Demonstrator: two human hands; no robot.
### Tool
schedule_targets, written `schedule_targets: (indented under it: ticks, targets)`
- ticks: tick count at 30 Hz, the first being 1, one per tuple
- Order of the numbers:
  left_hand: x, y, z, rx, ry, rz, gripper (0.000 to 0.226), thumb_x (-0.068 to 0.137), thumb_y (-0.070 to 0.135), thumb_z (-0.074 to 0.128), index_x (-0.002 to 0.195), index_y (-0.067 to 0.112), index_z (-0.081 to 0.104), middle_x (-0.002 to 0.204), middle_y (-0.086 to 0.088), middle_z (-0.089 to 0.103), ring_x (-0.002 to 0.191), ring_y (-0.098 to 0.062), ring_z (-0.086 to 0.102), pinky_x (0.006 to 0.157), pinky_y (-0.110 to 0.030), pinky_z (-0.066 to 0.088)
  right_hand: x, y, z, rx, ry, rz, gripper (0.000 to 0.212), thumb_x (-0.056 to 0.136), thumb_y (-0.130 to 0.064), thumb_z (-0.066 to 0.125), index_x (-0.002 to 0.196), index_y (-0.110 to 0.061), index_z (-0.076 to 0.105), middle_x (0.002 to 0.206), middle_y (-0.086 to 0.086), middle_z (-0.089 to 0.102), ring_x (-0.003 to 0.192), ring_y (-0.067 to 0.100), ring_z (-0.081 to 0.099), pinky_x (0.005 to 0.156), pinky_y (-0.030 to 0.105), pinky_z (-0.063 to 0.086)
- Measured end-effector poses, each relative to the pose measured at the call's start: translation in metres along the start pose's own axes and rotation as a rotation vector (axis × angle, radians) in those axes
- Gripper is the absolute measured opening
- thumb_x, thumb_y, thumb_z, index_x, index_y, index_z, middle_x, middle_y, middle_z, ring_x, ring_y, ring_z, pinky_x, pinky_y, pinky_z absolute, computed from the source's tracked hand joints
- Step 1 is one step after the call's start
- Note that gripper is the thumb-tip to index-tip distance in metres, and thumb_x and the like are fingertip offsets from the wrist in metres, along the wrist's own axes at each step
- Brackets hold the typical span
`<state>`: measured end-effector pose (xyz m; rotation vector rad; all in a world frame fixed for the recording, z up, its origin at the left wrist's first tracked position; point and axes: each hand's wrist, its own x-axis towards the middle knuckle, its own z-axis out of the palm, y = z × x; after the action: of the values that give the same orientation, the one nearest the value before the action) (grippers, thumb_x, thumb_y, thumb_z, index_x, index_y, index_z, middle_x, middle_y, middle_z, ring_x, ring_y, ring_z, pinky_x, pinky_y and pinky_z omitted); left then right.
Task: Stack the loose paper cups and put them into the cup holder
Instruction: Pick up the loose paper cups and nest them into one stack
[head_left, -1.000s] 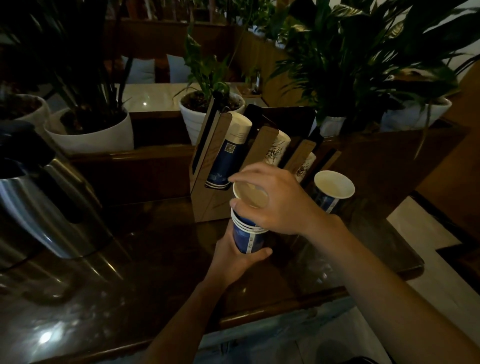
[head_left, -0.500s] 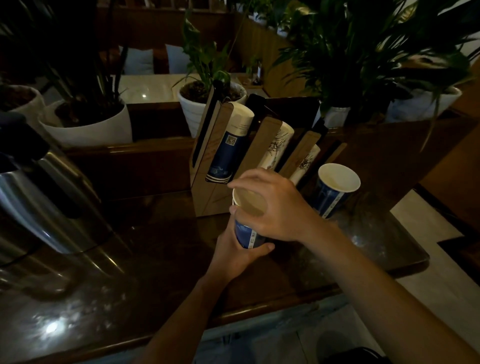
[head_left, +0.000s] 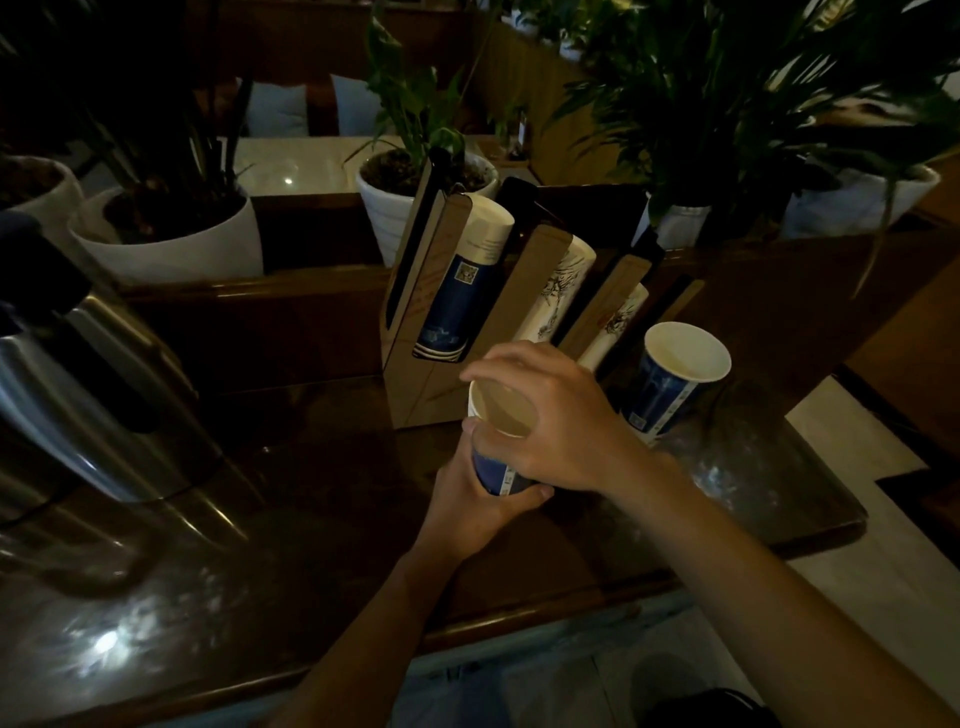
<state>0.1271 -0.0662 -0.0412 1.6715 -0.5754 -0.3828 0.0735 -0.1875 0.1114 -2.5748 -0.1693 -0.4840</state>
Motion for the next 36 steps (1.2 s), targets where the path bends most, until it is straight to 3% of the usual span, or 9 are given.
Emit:
schedule_targets:
  ticks: [4, 8, 12, 15, 20, 26, 32, 36]
  targets:
    - [0.000, 0.000, 0.001, 0.001, 0.006, 0.007, 0.093, 0.064, 0.054, 0.095, 0.140, 0.041, 0.043, 0.130, 0.027, 0.063, 0.118, 0.008, 0.062, 0.089, -0.002, 0.048, 0.000, 0.000, 0.000, -0.040, -0.020, -0.018, 0.051, 0.083, -0.051, 0.061, 0.127, -0.025, 0.065, 0.127, -0.005, 0.058, 0.120, 0.013, 0.050, 0.096, 0.037, 0.046]
    - [0.000, 0.000, 0.001, 0.011, 0.032, 0.016, 0.086, 0.064, 0.054, 0.095, 0.134, 0.051, 0.045, 0.129, 0.025, 0.065, 0.119, 0.006, 0.063, 0.089, -0.005, 0.051, 0.000, 0.002, -0.003, -0.102, -0.098, -0.036, 0.058, 0.085, -0.057, 0.050, 0.135, -0.028, 0.057, 0.136, -0.005, 0.053, 0.127, 0.015, 0.046, 0.097, 0.039, 0.045]
    - [-0.001, 0.001, 0.001, 0.000, 0.042, 0.005, 0.089, 0.062, 0.056, 0.096, 0.132, 0.060, 0.041, 0.130, 0.030, 0.062, 0.119, 0.010, 0.061, 0.089, -0.003, 0.049, 0.004, 0.005, -0.010, -0.117, -0.204, -0.051, 0.063, 0.084, -0.059, 0.057, 0.141, -0.032, 0.051, 0.140, -0.008, 0.048, 0.130, 0.012, 0.042, 0.099, 0.042, 0.045]
    - [-0.001, 0.000, 0.002, 0.035, 0.051, -0.017, 0.090, 0.060, 0.061, 0.095, 0.134, 0.047, 0.047, 0.125, 0.031, 0.064, 0.114, 0.013, 0.062, 0.088, -0.010, 0.056, 0.014, 0.005, -0.019, -0.083, -0.253, -0.072, 0.061, 0.084, -0.061, 0.055, 0.137, -0.032, 0.055, 0.135, -0.010, 0.052, 0.123, 0.010, 0.048, 0.097, 0.037, 0.046]
    - [0.000, 0.002, 0.004, 0.028, 0.096, -0.014, 0.100, 0.056, 0.067, 0.092, 0.137, 0.029, 0.047, 0.123, 0.030, 0.065, 0.110, 0.012, 0.065, 0.083, -0.002, 0.051, 0.023, 0.001, -0.017, -0.101, -0.276, -0.177, 0.045, 0.092, -0.046, 0.056, 0.130, -0.023, 0.065, 0.135, -0.004, 0.059, 0.125, 0.010, 0.050, 0.102, 0.035, 0.045]
    - [0.002, 0.001, 0.005, 0.059, 0.100, 0.038, 0.103, 0.062, 0.066, 0.090, 0.145, 0.027, 0.044, 0.129, 0.019, 0.065, 0.117, 0.003, 0.066, 0.093, -0.023, 0.059, 0.022, 0.004, -0.008, -0.206, -0.230, -0.309, 0.037, 0.097, -0.033, 0.048, 0.122, -0.017, 0.069, 0.129, 0.001, 0.064, 0.124, 0.016, 0.055, 0.101, 0.043, 0.044]
    - [0.000, 0.002, 0.005, 0.096, 0.096, 0.084, 0.103, 0.066, 0.071, 0.083, 0.148, 0.025, 0.042, 0.131, 0.028, 0.060, 0.117, 0.009, 0.063, 0.086, -0.008, 0.054, 0.018, 0.003, -0.003, -0.262, -0.182, -0.338, 0.030, 0.097, -0.032, 0.043, 0.110, -0.019, 0.067, 0.121, -0.003, 0.063, 0.121, 0.017, 0.055, 0.099, 0.043, 0.041]
    - [0.001, 0.003, 0.004, 0.086, 0.093, 0.108, 0.094, 0.070, 0.058, 0.089, 0.145, 0.022, 0.045, 0.133, 0.026, 0.060, 0.118, 0.006, 0.064, 0.088, -0.012, 0.056, 0.022, 0.000, -0.004, -0.343, -0.298, -0.282, 0.034, 0.097, -0.038, 0.033, 0.115, -0.025, 0.059, 0.125, -0.007, 0.055, 0.119, 0.014, 0.048, 0.098, 0.041, 0.037]
